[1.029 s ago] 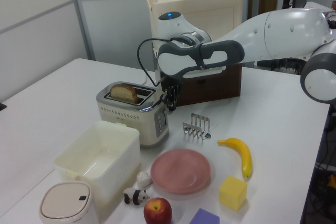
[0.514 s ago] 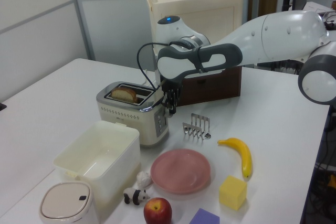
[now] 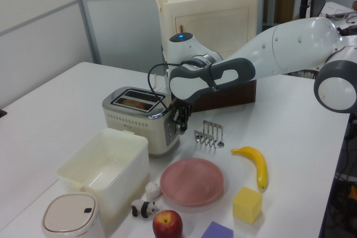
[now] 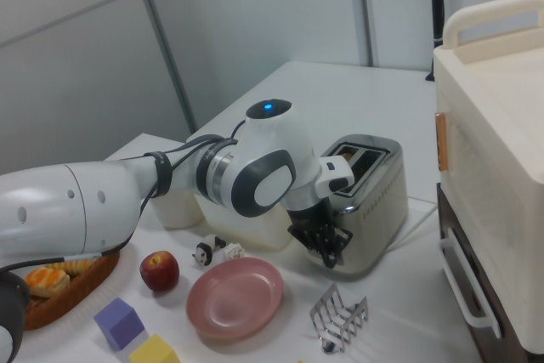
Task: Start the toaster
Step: 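Press the toaster lever down with the gripper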
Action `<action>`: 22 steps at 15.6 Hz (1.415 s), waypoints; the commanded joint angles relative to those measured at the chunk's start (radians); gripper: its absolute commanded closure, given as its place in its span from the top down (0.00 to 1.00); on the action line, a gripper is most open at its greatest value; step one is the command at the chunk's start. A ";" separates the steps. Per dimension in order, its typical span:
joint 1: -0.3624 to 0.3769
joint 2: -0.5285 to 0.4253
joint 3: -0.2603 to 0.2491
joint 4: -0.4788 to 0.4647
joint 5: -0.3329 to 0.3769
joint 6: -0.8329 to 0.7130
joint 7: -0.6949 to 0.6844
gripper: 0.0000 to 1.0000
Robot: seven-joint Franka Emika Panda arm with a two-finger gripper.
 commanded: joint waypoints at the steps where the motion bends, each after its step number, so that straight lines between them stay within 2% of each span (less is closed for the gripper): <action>1: 0.005 0.036 -0.004 -0.028 -0.013 0.056 -0.017 0.00; 13: 0.006 0.019 -0.004 0.009 -0.007 0.042 -0.005 0.00; 22: 0.009 -0.074 0.009 0.010 0.004 -0.021 0.006 0.00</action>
